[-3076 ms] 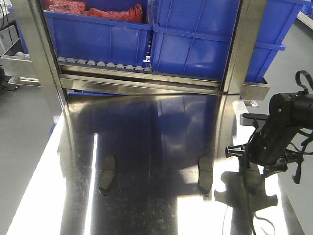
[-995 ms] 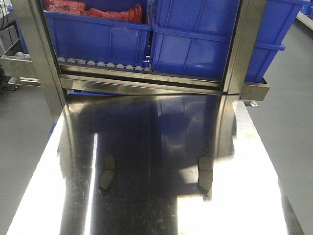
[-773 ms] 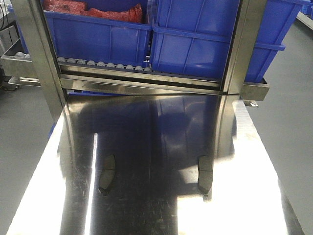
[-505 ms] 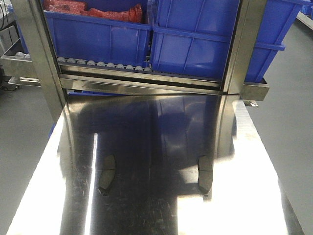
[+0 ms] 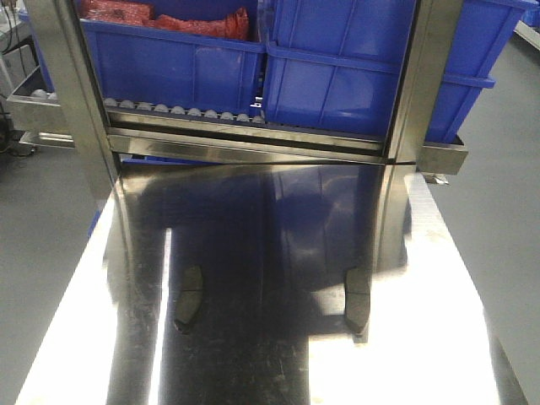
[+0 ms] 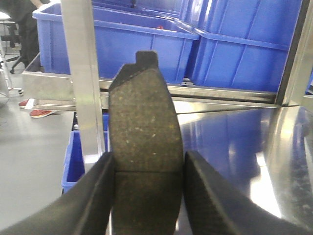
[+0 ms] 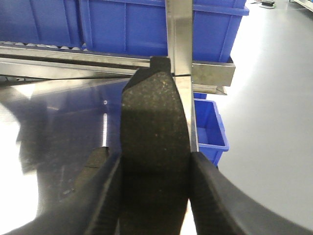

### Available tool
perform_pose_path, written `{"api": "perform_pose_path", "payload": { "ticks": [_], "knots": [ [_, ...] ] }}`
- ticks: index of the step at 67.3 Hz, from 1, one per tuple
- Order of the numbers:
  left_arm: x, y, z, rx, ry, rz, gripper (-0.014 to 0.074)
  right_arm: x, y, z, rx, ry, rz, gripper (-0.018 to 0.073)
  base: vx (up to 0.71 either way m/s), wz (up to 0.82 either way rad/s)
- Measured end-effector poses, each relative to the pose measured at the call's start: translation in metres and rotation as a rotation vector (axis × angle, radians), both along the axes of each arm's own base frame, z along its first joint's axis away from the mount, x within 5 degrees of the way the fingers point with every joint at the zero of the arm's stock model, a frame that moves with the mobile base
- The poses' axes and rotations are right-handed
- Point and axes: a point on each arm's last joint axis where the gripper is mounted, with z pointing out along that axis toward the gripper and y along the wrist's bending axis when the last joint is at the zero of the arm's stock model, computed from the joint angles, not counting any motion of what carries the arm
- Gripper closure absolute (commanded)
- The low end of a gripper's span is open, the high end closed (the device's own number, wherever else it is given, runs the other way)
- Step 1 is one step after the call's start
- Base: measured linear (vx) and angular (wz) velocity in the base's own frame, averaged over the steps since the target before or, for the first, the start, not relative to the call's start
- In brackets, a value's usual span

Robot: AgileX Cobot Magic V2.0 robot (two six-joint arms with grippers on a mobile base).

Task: Move and align brake pads A on conveyor
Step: 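Hold both brake pads and drive the base away from the table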

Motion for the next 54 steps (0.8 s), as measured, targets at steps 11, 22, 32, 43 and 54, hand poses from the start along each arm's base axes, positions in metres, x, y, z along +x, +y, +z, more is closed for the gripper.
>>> {"api": "perform_pose_path", "payload": {
  "ticks": [11,22,32,43,54],
  "knots": [
    [0.0,0.0,0.0,0.0,0.0,0.0,0.0602,0.0,0.0,-0.0001,0.0,0.001,0.0,0.0566,-0.06,0.25],
    [0.0,0.0,0.0,0.0,0.0,0.0,0.0602,-0.0001,0.0,-0.0003,0.0,0.004,0.0,0.0566,-0.1,0.54],
    [0.0,0.0,0.0,0.0,0.0,0.0,0.0602,-0.0001,0.0,-0.0003,0.0,0.004,0.0,0.0566,-0.14,0.79],
    [0.0,0.0,0.0,0.0,0.0,0.0,0.0602,-0.0001,0.0,-0.0003,0.001,0.004,0.0,0.0566,-0.17,0.84],
    [0.0,0.0,0.0,0.0,0.0,0.0,0.0602,-0.0001,0.0,-0.0003,0.001,0.004,0.0,0.0566,-0.19,0.75]
  ]
}}
